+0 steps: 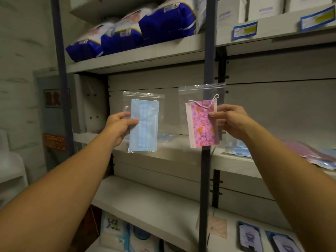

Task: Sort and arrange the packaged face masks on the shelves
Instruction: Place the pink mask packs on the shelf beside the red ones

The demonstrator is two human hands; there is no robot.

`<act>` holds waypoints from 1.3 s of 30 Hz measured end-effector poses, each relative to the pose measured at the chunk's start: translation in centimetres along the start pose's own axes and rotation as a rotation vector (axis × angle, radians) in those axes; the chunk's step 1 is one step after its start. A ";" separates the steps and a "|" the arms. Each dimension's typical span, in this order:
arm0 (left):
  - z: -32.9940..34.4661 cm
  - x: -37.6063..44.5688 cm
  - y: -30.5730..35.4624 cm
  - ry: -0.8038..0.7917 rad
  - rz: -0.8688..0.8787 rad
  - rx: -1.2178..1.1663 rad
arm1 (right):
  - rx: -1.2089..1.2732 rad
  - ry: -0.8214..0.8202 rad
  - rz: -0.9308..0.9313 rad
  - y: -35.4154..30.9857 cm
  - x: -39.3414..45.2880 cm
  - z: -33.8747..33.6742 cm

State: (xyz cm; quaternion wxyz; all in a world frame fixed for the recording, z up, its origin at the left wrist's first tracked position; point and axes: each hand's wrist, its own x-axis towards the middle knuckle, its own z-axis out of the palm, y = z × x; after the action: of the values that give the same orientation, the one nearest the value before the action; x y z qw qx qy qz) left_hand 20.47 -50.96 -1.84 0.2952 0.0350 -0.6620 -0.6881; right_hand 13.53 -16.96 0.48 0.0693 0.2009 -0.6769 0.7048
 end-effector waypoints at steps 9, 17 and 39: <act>-7.4 2.3 -0.7 0.005 -0.002 -0.030 | 0.036 0.036 0.026 1.7 -0.4 8.6; -12.0 6.2 -2.1 0.033 0.000 -0.005 | 0.019 0.048 0.071 4.0 3.4 13.8; -15.0 25.5 -5.8 0.058 -0.040 0.041 | 0.055 0.051 0.059 10.0 22.8 22.2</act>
State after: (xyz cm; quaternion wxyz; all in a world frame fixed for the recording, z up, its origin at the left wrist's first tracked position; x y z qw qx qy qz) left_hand 3.96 -76.18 -0.27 0.2995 0.0742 -0.6662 -0.6790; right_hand -6.75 -43.45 -0.11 0.0602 0.1646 -0.6610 0.7296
